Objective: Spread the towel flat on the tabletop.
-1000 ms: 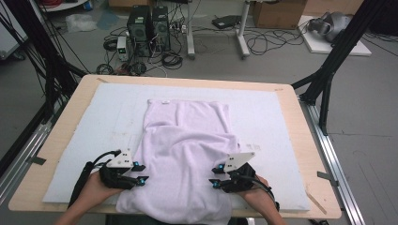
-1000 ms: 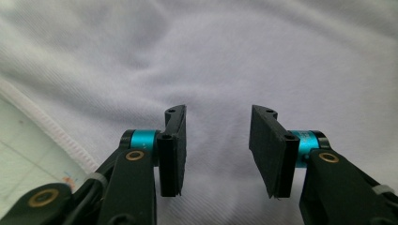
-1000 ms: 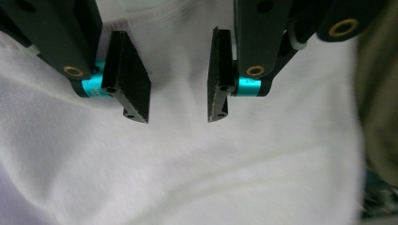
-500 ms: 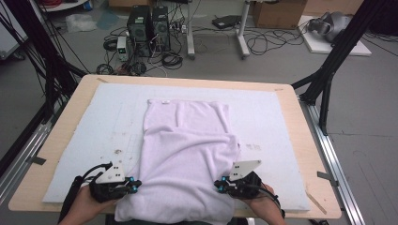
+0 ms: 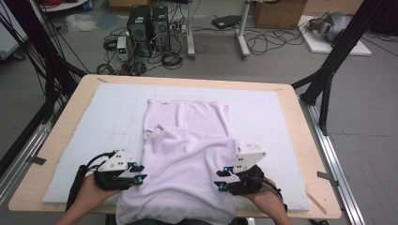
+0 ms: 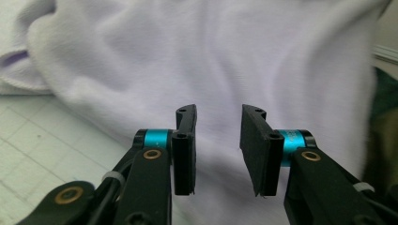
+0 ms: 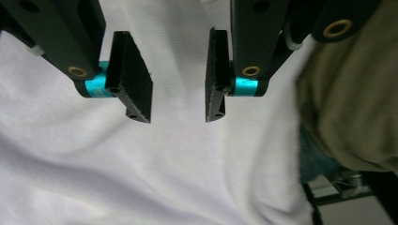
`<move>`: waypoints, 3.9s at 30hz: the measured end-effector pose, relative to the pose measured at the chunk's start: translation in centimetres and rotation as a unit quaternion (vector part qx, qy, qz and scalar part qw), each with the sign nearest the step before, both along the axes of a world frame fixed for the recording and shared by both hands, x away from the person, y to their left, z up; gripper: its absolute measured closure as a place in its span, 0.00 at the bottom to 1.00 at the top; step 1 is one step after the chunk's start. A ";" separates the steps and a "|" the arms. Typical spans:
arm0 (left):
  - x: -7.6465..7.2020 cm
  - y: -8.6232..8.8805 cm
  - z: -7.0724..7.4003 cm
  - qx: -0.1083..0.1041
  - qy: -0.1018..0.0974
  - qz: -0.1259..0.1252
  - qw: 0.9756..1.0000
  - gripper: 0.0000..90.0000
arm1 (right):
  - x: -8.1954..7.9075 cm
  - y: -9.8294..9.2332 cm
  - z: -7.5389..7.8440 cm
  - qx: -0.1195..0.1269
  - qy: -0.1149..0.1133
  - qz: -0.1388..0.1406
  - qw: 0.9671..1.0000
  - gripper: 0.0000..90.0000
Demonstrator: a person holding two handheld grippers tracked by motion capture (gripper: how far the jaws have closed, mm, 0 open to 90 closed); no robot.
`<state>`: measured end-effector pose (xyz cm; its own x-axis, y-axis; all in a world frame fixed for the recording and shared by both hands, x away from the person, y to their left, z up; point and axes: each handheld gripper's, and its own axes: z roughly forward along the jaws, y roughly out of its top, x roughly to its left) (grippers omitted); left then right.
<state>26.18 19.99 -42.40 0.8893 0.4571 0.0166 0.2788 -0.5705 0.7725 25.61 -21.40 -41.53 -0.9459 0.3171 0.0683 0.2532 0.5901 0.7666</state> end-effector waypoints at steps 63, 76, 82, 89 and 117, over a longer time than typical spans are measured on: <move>-5.3 4.0 0.5 -0.018 0.015 0.030 0.999 0.98 | -2.3 0.1 -0.7 -0.008 -0.004 0.047 0.999 0.97; 1.6 1.5 0.4 -0.024 0.000 0.094 0.995 0.70 | 2.6 -1.6 0.1 -0.010 -0.031 -0.056 0.998 0.70; 4.7 -0.3 -1.0 0.004 0.039 0.093 0.995 0.70 | 5.0 -1.8 -0.8 -0.025 -0.020 -0.072 0.997 0.66; 5.1 -0.3 -1.1 0.019 0.026 0.090 0.995 0.99 | 6.4 -0.8 -2.2 -0.063 -0.001 -0.040 0.997 0.92; 2.1 2.2 0.7 -0.032 -0.006 0.071 0.997 0.62 | 3.5 -0.3 0.4 0.012 -0.027 -0.034 0.999 0.57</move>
